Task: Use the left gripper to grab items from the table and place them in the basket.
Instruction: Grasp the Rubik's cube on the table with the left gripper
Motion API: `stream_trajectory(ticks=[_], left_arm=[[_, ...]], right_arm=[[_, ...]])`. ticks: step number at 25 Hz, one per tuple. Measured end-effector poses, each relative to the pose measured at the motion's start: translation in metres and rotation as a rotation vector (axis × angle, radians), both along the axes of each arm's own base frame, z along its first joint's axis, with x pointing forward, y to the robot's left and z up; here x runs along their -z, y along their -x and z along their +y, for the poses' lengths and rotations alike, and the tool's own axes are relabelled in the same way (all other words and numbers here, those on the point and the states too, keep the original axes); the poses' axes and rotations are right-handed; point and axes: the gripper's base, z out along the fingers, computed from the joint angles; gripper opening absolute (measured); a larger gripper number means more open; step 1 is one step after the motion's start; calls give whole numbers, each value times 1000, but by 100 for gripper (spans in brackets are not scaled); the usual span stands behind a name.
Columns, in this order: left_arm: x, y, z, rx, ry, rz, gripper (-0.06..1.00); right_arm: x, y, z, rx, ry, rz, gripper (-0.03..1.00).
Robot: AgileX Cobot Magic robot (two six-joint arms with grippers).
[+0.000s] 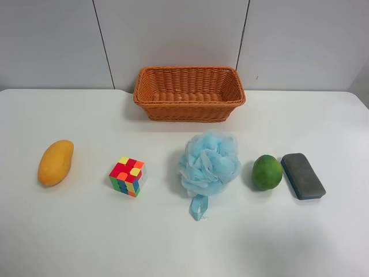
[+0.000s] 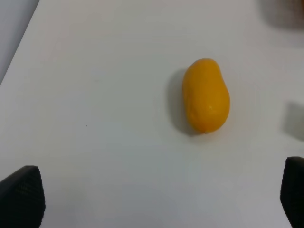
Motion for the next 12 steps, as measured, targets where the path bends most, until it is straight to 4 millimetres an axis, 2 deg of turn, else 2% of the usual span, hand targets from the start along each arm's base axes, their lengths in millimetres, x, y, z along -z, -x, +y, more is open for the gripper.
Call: stream_trajectory(ticks=[2,6,12], left_arm=[[-5,-1,0,8,-11,7,99],[-26,-9,1,12,-17,26,99],[-51,-32,2,20,-4,93,99]], right_arm=[[0,0,0,0,0,0,99],[0,0,0,0,0,0,99],[0,0,0,0,0,0,99]])
